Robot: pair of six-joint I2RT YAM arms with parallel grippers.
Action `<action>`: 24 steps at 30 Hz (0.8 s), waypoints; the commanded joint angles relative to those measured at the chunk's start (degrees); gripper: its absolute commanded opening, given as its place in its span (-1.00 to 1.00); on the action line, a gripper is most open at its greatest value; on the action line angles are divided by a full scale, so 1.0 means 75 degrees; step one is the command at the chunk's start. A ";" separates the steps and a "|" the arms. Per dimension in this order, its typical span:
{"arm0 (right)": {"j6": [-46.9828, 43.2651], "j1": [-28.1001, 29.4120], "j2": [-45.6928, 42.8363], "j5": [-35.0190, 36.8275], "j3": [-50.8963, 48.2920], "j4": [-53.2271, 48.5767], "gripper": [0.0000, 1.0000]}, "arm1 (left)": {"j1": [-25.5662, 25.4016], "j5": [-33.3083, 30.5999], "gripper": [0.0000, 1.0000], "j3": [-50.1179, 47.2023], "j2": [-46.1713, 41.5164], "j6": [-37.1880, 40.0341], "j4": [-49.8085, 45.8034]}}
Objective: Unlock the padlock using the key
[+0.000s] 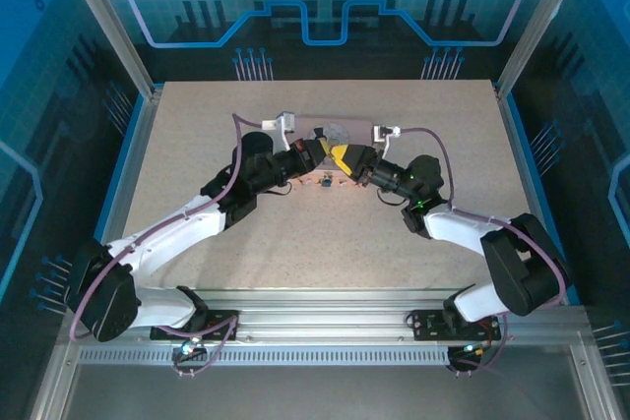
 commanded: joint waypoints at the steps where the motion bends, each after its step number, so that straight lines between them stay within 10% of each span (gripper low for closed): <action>1: 0.0185 0.0124 0.0145 -0.0034 0.0192 0.0664 -0.41 | -0.0052 -0.0184 -1.00 -0.0137 -0.0174 -0.0123 0.0298; 18: 0.0272 0.0126 0.0259 -0.0071 0.0152 0.0877 -1.00 | -0.0052 -0.0220 -1.00 -0.0243 -0.0193 -0.0287 0.0465; 24: -0.0086 -0.0324 -0.0005 -0.0265 0.0064 0.0222 -1.00 | -0.0051 -0.0401 0.50 -0.0508 -0.0477 0.0065 0.0211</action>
